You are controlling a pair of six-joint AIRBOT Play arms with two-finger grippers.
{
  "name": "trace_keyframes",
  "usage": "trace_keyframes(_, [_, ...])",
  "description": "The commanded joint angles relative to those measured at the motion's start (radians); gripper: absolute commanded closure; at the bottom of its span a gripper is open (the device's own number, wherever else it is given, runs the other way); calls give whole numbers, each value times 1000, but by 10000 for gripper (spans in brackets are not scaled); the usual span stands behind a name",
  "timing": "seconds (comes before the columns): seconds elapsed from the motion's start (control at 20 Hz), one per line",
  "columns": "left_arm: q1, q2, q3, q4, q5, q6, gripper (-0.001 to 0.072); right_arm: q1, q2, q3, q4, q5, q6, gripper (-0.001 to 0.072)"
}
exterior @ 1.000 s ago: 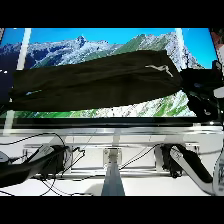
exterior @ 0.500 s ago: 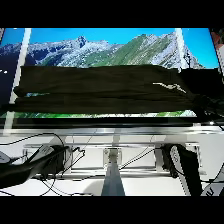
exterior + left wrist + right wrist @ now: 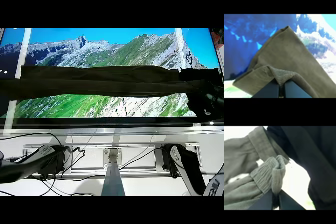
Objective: Fold the clothes and pants, and hang the long-sleeved shirts on hangers.
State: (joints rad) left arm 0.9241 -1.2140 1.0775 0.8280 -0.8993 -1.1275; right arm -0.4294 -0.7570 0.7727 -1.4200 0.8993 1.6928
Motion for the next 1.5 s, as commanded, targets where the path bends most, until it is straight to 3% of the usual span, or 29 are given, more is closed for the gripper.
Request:
trace_keyframes(0.0, [-114, -113, 12, -15, 103, -37, 697, 0, -174, 4, 213, -184, 20, 683])
trace_keyframes(0.15, [-190, -192, 16, -73, 233, -67, 697, 0, -322, 58, 352, -291, 20, 683])
trace_keyframes(0.35, [-250, -250, 20, -211, 371, -64, 695, 25, -495, 203, 378, -351, 20, 683])
trace_keyframes(0.55, [-333, -277, 20, -227, 465, 25, 692, 98, -626, 279, 375, -515, 19, 671])
trace_keyframes(0.6, [-347, -277, 20, -228, 500, 32, 667, 114, -641, 280, 369, -571, 17, 492])
trace_keyframes(0.65, [-351, -274, 21, -228, 516, 32, 499, 129, -649, 280, 342, -618, -3, 205])
trace_keyframes(0.7, [-351, -270, 23, -227, 518, 32, 141, 140, -649, 280, 317, -635, -42, 133])
trace_keyframes(0.75, [-345, -264, 23, -227, 518, 33, -4, 144, -645, 280, 314, -631, -77, 132])
trace_keyframes(0.95, [-279, -218, 22, -216, 430, 35, -1, 144, -639, 280, 313, -563, -116, 133])
trace_keyframes(1.05, [-213, -196, 22, -124, 301, 14, 9, 144, -639, 280, 314, -533, -116, 133])
trace_keyframes(1.15, [-129, -187, 22, 35, 104, -101, 10, 144, -639, 280, 313, -503, -116, 133])
trace_keyframes(1.25, [-38, -186, -3, 170, -55, -191, 68, 144, -639, 280, 313, -476, -116, 133])
trace_keyframes(1.35, [48, -182, -66, 181, -121, -183, 90, 144, -639, 280, 314, -455, -116, 134])
trace_keyframes(1.45, [101, -181, -150, 106, -105, -111, 87, 145, -639, 280, 314, -436, -116, 134])
